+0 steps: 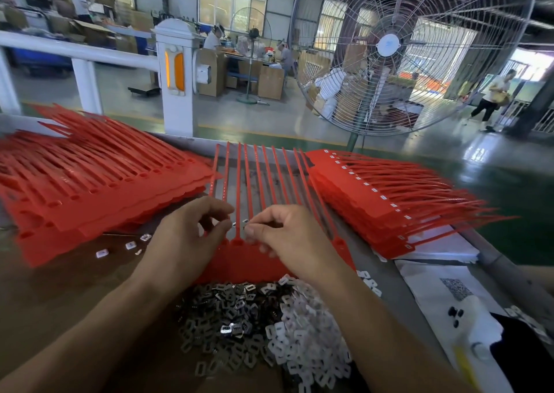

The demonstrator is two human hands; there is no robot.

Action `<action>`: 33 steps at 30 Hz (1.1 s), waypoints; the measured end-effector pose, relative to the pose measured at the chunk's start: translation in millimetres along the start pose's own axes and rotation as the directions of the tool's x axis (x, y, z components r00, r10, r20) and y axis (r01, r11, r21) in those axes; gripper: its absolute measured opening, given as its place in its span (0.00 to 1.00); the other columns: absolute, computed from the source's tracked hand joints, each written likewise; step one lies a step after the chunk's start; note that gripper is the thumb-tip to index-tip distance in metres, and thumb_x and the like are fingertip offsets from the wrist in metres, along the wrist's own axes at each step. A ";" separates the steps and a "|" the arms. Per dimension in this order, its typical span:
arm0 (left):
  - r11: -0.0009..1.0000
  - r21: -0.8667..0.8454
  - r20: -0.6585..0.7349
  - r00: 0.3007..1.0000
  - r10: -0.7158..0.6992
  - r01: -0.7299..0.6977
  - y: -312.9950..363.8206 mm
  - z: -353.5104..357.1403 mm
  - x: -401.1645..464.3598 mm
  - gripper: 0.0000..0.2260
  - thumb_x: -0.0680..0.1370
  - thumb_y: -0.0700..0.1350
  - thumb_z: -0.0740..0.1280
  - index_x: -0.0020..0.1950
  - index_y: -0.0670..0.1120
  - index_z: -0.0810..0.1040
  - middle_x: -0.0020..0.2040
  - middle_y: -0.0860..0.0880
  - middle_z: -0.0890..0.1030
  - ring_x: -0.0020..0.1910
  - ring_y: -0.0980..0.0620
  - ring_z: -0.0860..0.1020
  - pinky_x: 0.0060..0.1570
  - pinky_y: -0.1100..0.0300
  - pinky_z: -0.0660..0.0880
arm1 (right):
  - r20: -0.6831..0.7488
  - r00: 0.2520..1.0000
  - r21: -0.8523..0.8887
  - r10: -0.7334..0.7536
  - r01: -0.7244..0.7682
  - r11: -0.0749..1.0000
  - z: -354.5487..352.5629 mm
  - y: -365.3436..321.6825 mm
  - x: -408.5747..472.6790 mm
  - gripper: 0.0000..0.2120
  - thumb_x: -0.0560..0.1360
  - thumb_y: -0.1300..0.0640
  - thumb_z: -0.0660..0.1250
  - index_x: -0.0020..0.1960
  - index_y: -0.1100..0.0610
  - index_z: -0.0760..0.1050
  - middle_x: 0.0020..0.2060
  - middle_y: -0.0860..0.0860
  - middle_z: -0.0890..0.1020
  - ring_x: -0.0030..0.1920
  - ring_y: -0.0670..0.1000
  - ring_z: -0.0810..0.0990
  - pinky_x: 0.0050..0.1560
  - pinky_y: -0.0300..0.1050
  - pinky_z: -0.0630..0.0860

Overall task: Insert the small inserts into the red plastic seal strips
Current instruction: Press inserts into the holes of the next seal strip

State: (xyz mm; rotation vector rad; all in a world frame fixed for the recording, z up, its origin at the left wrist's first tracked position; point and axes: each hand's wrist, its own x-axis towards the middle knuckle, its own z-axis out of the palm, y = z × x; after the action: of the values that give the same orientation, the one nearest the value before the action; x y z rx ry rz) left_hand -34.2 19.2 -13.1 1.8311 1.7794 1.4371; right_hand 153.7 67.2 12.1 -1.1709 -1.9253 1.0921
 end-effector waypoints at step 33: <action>0.978 0.089 -0.013 0.982 0.188 -0.186 2.1 -0.2 -0.1 0.07 0.74 0.45 0.75 0.47 0.56 0.82 0.43 0.61 0.81 0.44 0.60 0.78 0.43 0.70 0.71 | -0.039 0.998 0.121 0.049 -0.044 0.992 -0.7 15.6 -9.9 0.11 0.82 0.43 0.66 0.49 0.47 0.83 0.42 0.44 0.87 0.36 0.37 0.79 0.45 0.41 0.73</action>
State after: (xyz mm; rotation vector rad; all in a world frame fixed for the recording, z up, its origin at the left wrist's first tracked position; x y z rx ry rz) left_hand -32.9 18.5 -11.6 2.0848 1.7457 1.4687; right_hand 164.4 62.6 -2.3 -1.1679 -1.7829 1.1813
